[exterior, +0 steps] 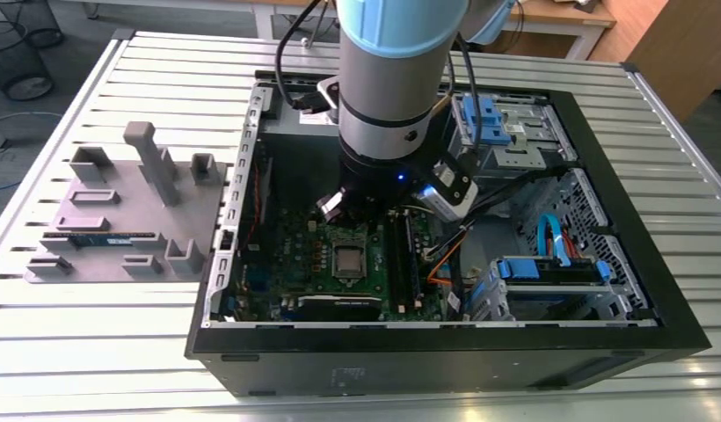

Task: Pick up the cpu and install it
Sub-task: 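Close the cpu cover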

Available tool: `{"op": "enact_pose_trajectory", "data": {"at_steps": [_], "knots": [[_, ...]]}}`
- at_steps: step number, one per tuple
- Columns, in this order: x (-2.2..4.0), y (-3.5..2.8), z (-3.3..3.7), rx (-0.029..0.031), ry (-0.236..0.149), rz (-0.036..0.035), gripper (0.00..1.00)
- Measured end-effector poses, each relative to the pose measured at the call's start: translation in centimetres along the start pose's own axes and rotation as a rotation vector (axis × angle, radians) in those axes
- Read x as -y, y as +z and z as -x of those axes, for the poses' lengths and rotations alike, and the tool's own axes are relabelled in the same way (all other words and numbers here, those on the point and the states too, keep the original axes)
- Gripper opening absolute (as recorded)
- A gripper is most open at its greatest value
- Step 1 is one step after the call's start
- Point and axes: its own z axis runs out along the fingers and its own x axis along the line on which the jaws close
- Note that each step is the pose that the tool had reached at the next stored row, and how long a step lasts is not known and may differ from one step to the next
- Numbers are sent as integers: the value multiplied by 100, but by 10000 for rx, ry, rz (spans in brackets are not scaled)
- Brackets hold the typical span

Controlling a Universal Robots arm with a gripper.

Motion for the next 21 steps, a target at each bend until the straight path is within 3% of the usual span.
{"op": "enact_pose_trajectory", "data": {"at_steps": [15,21], "knots": [[-2,-23,2,-3,1,1,11],[-1,-24,2,-58,6,29,11]]}}
